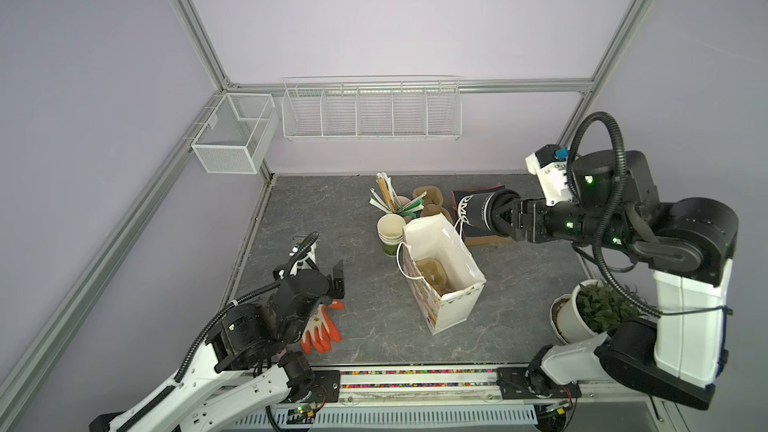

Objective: Pack a coffee takeout order
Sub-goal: Place the coffee cup in the cup tray.

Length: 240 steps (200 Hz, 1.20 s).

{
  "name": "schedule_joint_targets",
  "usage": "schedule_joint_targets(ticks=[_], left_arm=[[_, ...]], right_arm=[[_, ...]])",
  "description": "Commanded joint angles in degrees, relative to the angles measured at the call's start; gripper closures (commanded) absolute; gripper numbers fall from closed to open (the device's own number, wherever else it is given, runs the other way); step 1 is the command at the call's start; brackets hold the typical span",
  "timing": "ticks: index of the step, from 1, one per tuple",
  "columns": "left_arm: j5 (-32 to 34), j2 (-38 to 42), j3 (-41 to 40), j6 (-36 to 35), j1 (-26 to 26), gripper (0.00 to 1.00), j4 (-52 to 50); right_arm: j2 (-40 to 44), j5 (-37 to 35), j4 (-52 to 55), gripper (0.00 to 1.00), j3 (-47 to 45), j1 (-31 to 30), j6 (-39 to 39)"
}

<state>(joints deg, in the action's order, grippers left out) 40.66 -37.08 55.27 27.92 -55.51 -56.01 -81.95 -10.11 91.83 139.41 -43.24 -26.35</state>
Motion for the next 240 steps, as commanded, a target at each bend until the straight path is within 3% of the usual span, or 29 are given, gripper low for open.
schedule_joint_targets(ticks=[1,60,84,135,183,240], left_arm=[[0.80,-0.08,-0.15,-0.23,0.31,0.00,-1.20],[0.73,-0.01,-0.16,-0.23,0.40,0.00,-1.21],[0.64,-0.09,-0.16,-0.32,0.47,0.00,-1.10],[0.64,0.25,-0.09,-0.32,0.64,0.00,-1.12],[0.45,0.52,-0.16,-0.41,0.66,0.00,-0.99],[0.04,1.38,-0.25,-0.50,0.70,0.00,-0.85]], right_arm=[[-0.50,-2.10,1.87,0.29,1.00,-2.10,-1.14],[-0.61,-6.72,0.96,0.29,3.06,-5.50,-1.25],[-0.81,-4.86,-0.06,0.29,1.69,-6.30,-1.42],[-6.80,-6.58,4.52,0.29,-0.32,-11.52,-3.65],[-11.49,-9.30,9.54,0.29,-6.85,-15.03,-5.11],[-13.91,-6.56,9.89,0.28,-14.51,-14.65,-2.36]])
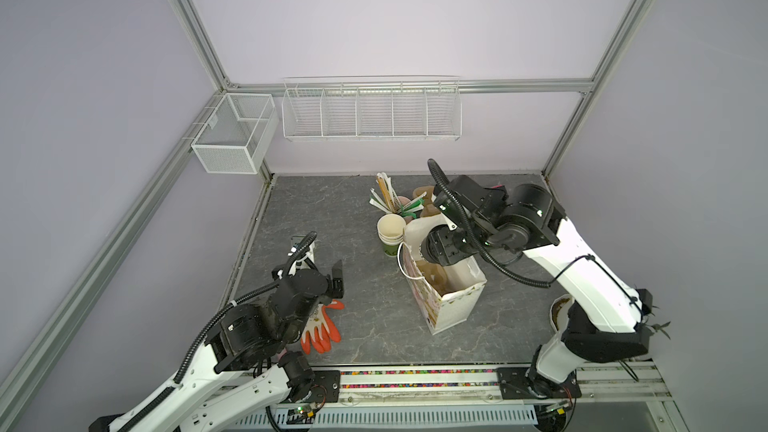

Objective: Pack a coffee takeout order
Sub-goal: Place the coffee cup in the cup tray.

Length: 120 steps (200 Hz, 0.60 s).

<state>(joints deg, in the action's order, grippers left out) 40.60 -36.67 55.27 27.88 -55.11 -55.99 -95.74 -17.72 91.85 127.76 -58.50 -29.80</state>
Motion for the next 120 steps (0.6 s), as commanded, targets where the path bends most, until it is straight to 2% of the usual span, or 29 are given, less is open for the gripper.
schedule_joint_targets(ticks=[1,41,120], left_arm=[[0.10,0.97,-0.25,-0.46,0.33,0.00,-0.88],[-0.25,0.98,-0.27,-0.47,0.35,0.00,-0.65],[-0.19,1.16,-0.33,-0.47,0.35,0.00,-0.70]], right_arm=[[-0.13,1.12,9.90,0.28,-3.00,0.68,1.12],[0.04,3.19,9.86,0.28,-8.74,1.94,2.13],[-1.57,7.43,9.85,0.28,-14.07,3.56,4.46]])
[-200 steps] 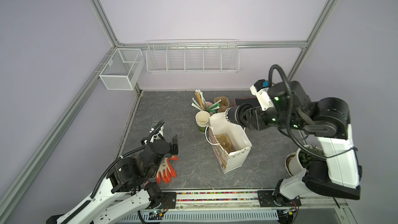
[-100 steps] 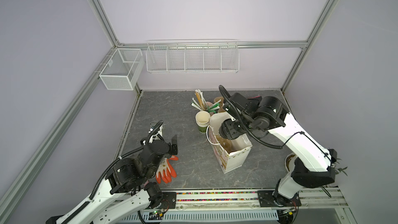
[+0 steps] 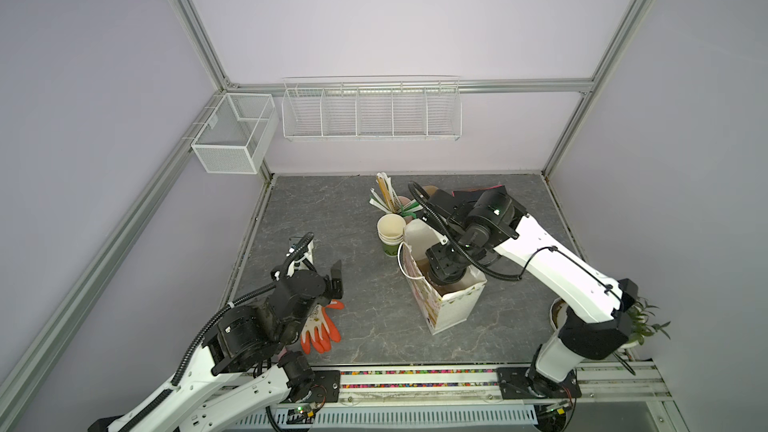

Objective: Pack a coffee takeout order
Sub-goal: Place the coffee cup in the cup tray.

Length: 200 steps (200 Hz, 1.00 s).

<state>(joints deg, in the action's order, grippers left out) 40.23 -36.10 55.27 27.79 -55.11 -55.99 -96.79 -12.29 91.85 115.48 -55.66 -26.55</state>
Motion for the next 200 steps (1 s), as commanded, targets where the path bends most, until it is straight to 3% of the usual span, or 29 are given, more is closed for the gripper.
schedule_joint_targets(ticks=[1,83,147,200], left_arm=[[0.19,0.59,-0.33,-0.42,0.35,0.00,-0.70],[0.14,-0.03,-0.25,-0.55,0.36,0.00,-0.77],[0.27,-0.10,-0.17,-0.43,0.35,0.00,-0.86],[0.29,0.06,-0.16,-0.43,0.36,0.00,-0.92]], right_arm=[[-0.51,2.01,9.89,0.28,-1.94,0.77,1.18],[-0.49,3.24,8.71,0.28,-8.05,1.77,1.08],[-0.07,2.00,5.54,0.28,-12.09,1.69,-6.58],[0.20,4.22,2.01,0.28,-15.84,1.69,-7.08]])
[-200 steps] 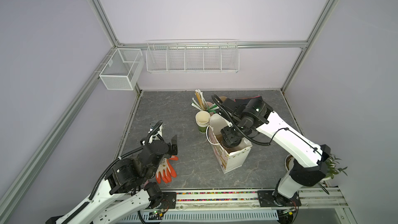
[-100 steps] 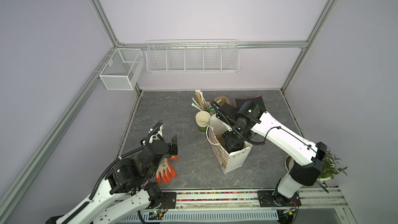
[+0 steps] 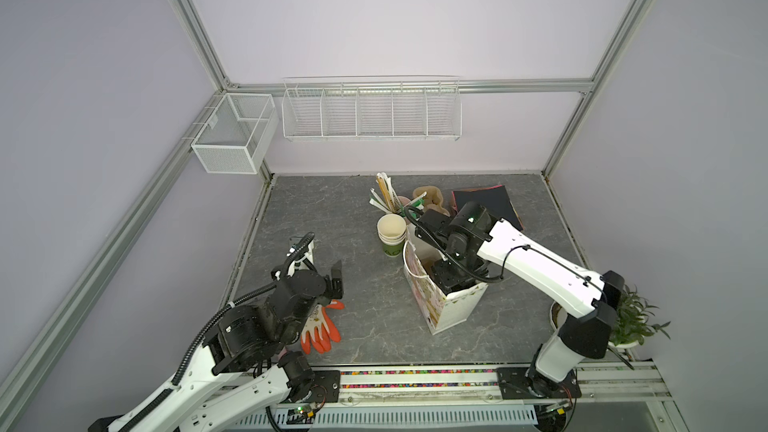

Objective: Pack a coffee takeout order
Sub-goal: Place the coffee cup in the cup tray.

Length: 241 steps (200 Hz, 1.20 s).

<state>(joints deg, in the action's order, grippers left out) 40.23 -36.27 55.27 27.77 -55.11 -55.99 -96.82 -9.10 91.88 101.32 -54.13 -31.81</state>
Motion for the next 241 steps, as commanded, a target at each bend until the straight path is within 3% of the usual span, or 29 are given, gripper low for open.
schedule_joint_targets(ticks=[1,152,241], left_arm=[[0.29,0.24,-0.16,-0.42,0.36,0.00,-0.94],[0.22,0.08,-0.16,-0.52,0.44,0.00,-0.92],[0.11,-0.01,-0.16,-0.61,0.44,0.00,-0.80]], right_arm=[[0.22,1.07,1.90,0.28,-1.75,0.16,-1.79],[-3.20,3.04,-1.35,0.28,1.34,-0.50,-3.45],[-3.11,4.13,-5.08,0.28,-4.02,-0.72,-3.74]])
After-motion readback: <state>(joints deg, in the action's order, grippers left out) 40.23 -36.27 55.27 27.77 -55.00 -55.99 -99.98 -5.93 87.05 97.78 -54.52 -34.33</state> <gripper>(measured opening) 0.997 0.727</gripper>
